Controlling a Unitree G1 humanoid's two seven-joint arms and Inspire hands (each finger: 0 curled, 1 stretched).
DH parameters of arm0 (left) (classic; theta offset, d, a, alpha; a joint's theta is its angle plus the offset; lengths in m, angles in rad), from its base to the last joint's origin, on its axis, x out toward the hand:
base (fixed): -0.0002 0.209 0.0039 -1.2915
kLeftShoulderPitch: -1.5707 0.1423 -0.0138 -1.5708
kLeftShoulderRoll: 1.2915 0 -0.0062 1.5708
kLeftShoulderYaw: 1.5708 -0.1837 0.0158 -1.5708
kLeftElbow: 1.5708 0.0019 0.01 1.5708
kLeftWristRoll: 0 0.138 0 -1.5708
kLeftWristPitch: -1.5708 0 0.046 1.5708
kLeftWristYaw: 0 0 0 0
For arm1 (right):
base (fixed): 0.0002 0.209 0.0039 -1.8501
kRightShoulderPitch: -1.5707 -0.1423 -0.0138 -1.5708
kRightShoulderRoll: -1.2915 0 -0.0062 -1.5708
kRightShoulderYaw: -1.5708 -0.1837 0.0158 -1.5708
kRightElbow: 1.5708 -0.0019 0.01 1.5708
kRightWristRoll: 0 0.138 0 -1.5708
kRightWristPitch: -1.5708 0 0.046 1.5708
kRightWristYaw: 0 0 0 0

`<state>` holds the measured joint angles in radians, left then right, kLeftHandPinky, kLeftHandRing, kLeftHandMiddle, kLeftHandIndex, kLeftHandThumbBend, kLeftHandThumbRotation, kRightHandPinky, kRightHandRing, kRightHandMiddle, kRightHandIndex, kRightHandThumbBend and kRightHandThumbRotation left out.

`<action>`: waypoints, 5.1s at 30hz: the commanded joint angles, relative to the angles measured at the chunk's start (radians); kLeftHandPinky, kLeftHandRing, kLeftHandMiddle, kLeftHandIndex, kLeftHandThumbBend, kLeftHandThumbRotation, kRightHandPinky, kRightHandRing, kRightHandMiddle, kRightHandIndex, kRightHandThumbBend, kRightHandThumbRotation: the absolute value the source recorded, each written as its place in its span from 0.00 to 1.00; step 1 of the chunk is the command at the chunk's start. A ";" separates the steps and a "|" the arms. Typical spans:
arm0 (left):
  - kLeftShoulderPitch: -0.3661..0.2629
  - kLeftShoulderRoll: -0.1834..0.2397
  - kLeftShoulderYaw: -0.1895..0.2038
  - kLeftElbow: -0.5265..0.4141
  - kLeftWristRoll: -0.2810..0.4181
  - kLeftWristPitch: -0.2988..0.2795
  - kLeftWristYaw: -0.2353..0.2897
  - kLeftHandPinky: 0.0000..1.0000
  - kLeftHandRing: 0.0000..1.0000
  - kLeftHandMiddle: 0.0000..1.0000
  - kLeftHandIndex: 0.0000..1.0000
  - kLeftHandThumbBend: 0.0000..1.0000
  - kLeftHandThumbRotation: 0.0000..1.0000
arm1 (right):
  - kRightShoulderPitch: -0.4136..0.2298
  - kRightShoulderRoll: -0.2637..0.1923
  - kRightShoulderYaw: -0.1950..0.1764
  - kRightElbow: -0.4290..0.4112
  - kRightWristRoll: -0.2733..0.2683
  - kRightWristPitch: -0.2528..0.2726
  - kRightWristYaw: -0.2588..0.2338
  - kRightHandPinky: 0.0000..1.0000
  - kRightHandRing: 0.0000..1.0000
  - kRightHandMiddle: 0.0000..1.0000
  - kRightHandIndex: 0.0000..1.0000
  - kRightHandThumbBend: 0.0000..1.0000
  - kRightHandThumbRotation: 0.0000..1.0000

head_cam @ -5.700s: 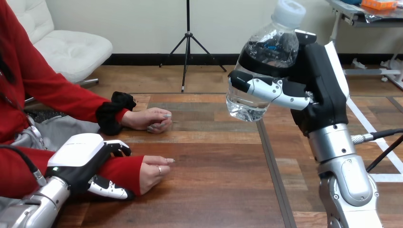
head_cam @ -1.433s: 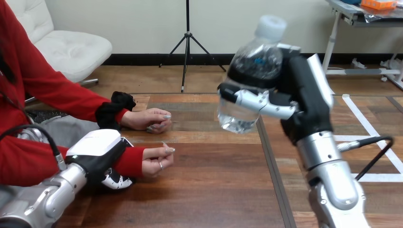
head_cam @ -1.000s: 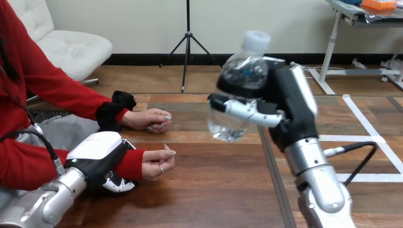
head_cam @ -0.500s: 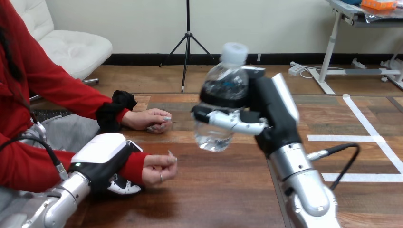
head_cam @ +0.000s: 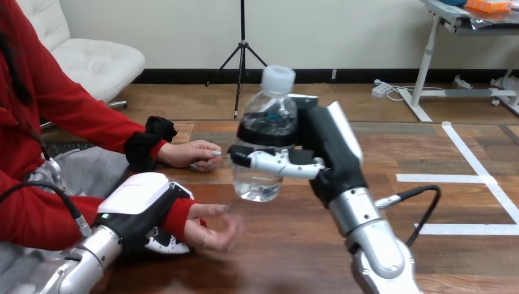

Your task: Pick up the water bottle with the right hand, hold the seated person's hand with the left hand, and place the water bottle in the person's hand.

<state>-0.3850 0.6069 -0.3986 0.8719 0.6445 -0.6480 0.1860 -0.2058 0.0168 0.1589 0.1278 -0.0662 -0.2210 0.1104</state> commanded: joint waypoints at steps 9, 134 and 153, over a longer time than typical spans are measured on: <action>0.031 0.002 0.057 -0.201 -0.049 -0.023 -0.042 0.25 0.31 0.37 0.39 0.72 0.06 | -0.127 0.049 0.006 0.108 -0.031 -0.100 -0.042 0.08 0.13 0.19 0.21 0.73 0.00; -0.023 -0.111 0.150 -0.359 -0.093 0.106 -0.222 0.28 0.35 0.43 0.46 0.76 0.00 | 0.265 0.134 0.385 -0.115 -0.250 -0.007 -0.464 0.09 0.14 0.21 0.24 0.72 0.00; -0.042 -0.120 0.151 -0.340 -0.112 0.081 -0.231 0.29 0.37 0.44 0.46 0.79 0.01 | 0.285 0.115 0.403 -0.062 -0.178 -0.078 -0.384 0.11 0.16 0.23 0.24 0.73 0.00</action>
<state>-0.3150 0.5290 -0.2533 0.5599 0.5617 -0.5530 -0.0517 0.0779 0.0311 0.4798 0.0695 -0.2855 -0.2376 -0.3353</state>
